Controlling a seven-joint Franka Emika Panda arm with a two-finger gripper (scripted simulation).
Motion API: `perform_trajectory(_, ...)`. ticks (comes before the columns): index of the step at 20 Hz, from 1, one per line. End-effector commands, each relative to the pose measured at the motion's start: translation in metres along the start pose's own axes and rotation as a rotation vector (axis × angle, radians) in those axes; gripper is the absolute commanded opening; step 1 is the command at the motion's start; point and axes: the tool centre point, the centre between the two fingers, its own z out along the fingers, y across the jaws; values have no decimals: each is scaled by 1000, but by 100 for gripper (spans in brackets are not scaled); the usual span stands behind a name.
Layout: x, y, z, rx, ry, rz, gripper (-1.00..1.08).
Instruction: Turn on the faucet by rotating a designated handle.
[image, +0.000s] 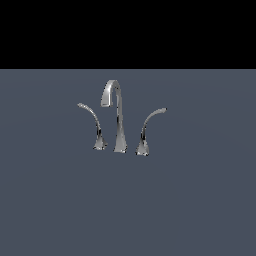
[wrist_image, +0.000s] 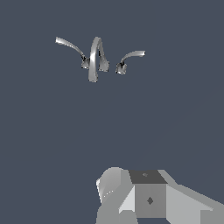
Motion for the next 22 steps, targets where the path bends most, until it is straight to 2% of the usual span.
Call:
perform_trajectory(1,0,0,0,0,0,0,-100)
perform_trajectory(12,12,-8,14,1,0,74,-100)
perform_trajectory(22,45,-25,50,4,2,274,-100)
